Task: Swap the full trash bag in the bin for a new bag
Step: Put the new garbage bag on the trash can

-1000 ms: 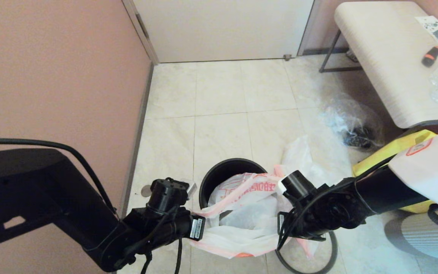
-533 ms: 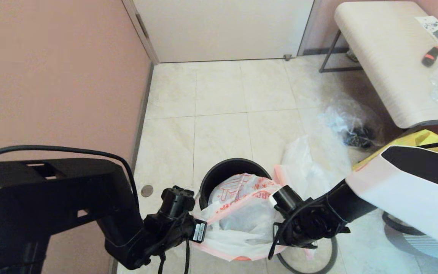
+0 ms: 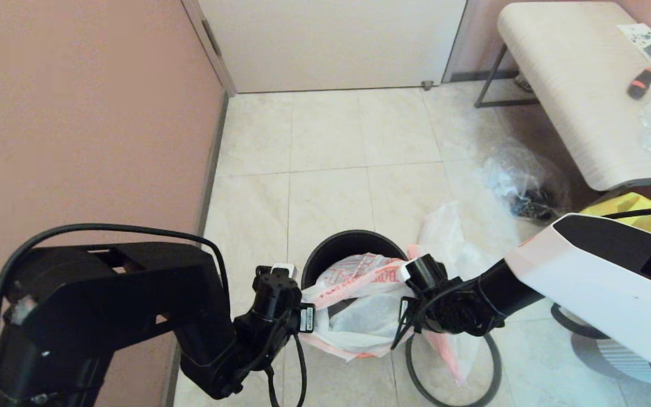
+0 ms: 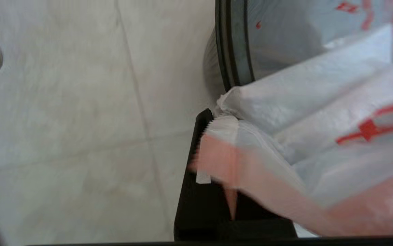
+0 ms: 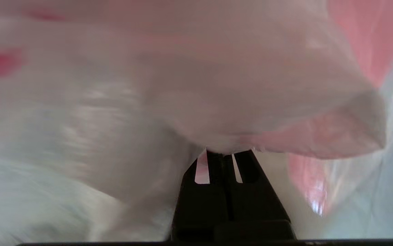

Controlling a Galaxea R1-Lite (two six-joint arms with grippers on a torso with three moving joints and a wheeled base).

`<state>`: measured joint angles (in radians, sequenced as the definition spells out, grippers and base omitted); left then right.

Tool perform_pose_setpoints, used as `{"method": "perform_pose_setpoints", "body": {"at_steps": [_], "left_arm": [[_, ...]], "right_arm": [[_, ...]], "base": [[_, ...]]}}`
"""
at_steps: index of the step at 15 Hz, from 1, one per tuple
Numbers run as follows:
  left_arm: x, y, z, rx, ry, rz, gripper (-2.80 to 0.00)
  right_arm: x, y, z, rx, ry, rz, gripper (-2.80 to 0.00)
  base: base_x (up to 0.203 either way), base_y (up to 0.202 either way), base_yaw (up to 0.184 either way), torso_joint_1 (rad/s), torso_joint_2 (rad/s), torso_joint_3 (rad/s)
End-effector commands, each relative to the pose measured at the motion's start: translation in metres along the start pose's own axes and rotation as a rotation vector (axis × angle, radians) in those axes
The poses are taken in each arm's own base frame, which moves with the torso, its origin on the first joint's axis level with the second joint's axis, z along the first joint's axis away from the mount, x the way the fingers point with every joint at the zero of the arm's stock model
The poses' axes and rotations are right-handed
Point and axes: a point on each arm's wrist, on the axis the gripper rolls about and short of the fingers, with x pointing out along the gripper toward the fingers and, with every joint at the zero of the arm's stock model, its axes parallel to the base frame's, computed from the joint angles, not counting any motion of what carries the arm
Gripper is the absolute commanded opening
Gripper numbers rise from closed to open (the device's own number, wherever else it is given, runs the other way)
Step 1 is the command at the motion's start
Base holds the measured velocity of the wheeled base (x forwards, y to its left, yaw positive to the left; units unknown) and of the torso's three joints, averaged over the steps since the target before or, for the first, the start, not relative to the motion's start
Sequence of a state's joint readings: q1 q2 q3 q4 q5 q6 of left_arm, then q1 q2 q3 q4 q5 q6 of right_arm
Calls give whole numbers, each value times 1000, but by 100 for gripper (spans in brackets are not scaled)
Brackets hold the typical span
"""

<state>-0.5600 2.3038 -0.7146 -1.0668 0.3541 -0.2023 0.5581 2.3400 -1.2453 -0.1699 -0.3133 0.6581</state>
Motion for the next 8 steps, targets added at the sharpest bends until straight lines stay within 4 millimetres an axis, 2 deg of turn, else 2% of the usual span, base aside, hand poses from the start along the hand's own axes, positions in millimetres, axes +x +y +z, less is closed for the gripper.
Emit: {"method": "perform_pose_setpoints", "body": {"at_steps": [1, 6, 8], "left_arm": [[-3, -3, -3, -6, -24, -11, -280], [-4, -1, -9, 4, -10, -8, -280], [-9, 1, -20, 23, 28, -8, -280]], "right_arm": [[-3, 2, 4, 15, -39, 9, -280], [-16, 9, 18, -28, -89, 41, -280], [-17, 10, 20, -50, -97, 45, -280]], "base": [[0, 0, 0, 0, 0, 0], [0, 0, 0, 0, 0, 0], [0, 0, 0, 0, 0, 0]]}}
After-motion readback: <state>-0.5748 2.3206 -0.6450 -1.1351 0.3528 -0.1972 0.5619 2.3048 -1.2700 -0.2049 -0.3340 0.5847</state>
